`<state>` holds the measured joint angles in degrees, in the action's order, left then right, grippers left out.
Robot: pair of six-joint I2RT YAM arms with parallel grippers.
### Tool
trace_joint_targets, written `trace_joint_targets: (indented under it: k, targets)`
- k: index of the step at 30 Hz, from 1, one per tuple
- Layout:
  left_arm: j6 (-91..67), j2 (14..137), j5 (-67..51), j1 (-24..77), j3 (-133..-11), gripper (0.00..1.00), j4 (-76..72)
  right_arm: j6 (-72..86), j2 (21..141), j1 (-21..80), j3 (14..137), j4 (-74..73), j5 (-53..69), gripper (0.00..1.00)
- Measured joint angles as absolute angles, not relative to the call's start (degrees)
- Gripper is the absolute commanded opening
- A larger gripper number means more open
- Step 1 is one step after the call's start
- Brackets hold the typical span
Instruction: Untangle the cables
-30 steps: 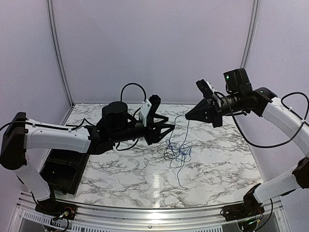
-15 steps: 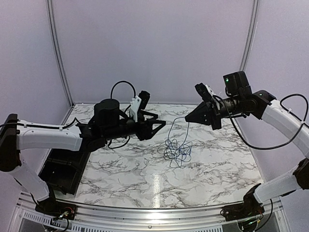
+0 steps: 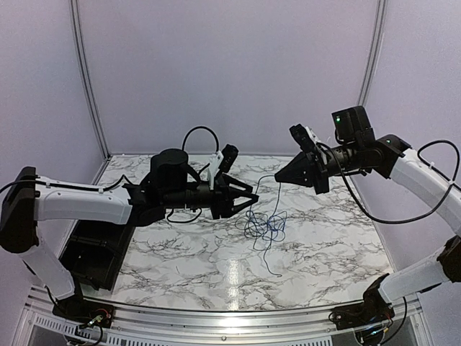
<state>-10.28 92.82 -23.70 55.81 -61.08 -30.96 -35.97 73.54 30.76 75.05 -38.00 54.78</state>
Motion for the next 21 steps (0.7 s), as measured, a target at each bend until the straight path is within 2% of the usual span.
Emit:
trace_joint_targets:
  k: [2, 11, 13, 15, 17, 21]
  targets:
    - [-10.5, 94.3, -24.1, 55.8, -61.7, 0.41, -30.9, -36.0, 73.5, 30.8, 75.0, -38.0, 54.8, 0.0]
    - [-11.5, 97.6, -24.5, 55.8, -63.0, 0.02, -30.4, -36.0, 73.5, 31.0, 75.0, -37.9, 54.6, 0.0]
    - [-11.5, 97.5, -24.1, 55.8, -63.0, 0.0, -30.3, -36.0, 73.5, 31.0, 74.8, -37.5, 54.3, 0.04]
    - [-11.5, 97.0, -23.3, 55.7, -62.7, 0.0, -30.2, -36.0, 73.4, 31.0, 73.8, -36.4, 53.3, 0.17]
    - [-11.3, 95.3, -21.9, 55.5, -61.5, 0.0, -28.8, -35.9, 73.1, 31.0, 71.5, -34.4, 51.5, 0.26]
    - [-9.8, 89.3, -14.7, 54.9, -60.3, 0.0, -21.6, -35.6, 73.0, 31.0, 63.7, -29.8, 46.4, 0.31]
